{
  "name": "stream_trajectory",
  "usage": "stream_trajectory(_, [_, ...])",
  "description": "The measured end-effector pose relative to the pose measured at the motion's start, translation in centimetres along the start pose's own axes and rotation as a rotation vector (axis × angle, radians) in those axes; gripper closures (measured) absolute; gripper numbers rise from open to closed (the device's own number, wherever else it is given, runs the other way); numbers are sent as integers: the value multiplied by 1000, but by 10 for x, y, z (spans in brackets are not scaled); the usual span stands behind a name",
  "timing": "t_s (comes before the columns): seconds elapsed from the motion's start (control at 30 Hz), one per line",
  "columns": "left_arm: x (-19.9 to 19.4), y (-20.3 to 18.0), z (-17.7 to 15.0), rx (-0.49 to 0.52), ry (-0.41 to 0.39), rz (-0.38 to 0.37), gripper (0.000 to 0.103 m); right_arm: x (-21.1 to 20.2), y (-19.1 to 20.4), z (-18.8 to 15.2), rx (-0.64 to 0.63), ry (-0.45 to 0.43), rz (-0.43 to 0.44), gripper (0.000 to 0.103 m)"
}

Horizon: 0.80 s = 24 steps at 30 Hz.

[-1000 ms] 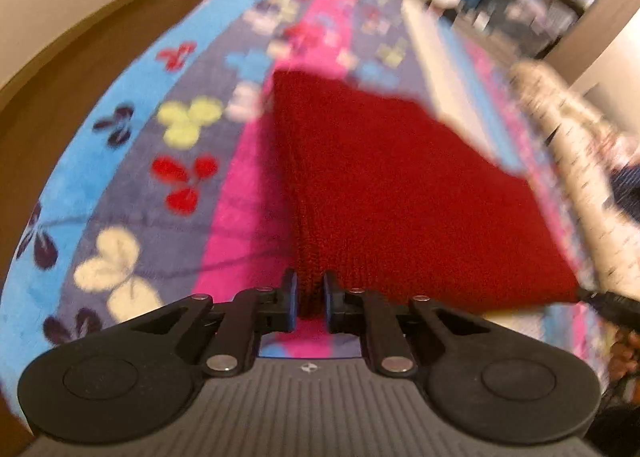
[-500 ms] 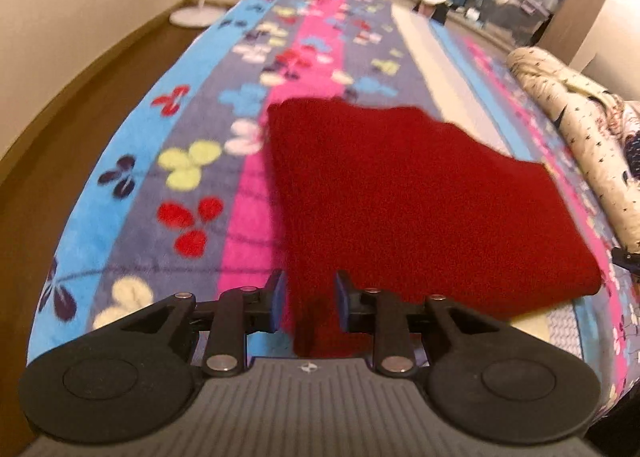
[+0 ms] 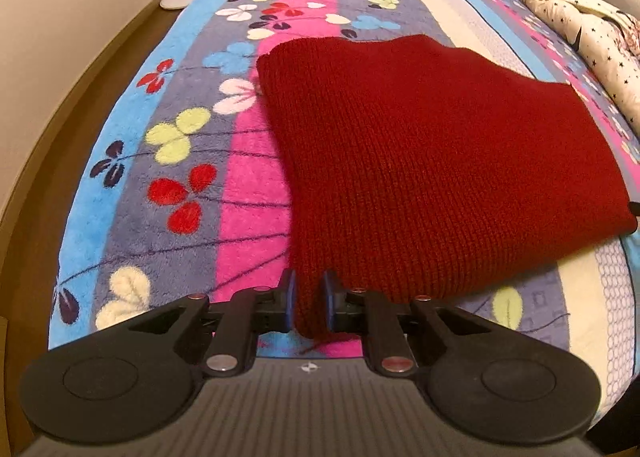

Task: Fold small clothes
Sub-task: 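Lay the folded sweater flat with both grippers, smoothing it into a rectangle, then open both grippers and release the folded red sweater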

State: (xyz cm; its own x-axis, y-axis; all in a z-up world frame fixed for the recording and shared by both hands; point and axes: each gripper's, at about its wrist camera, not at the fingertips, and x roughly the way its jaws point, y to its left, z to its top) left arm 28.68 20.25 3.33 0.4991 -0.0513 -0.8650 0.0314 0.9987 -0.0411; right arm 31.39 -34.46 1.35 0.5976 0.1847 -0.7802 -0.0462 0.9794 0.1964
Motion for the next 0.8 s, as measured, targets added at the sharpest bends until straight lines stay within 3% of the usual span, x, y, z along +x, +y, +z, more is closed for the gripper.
stream_trajectory(0.2, [-14, -2, 6, -12, -86, -22, 84, -3, -2, 0, 2, -13, 8, 79])
stream_trajectory(0.4, [-26, -18, 13, 14, -159, -82, 84, -16, -6, 4, 34, -89, 38, 76])
stream_trajectory(0.5, [-18, -31, 11, 74, -119, -89, 77, -7, -6, 1, 9, -37, -4, 73])
stream_trajectory(0.6, [3, -42, 4, 151, -11, -20, 72, -3, -6, -1, -7, -14, -32, 66])
stream_trajectory(0.8, [-9, -35, 12, 87, -100, -54, 65, -12, -10, 0, 23, -69, -10, 66])
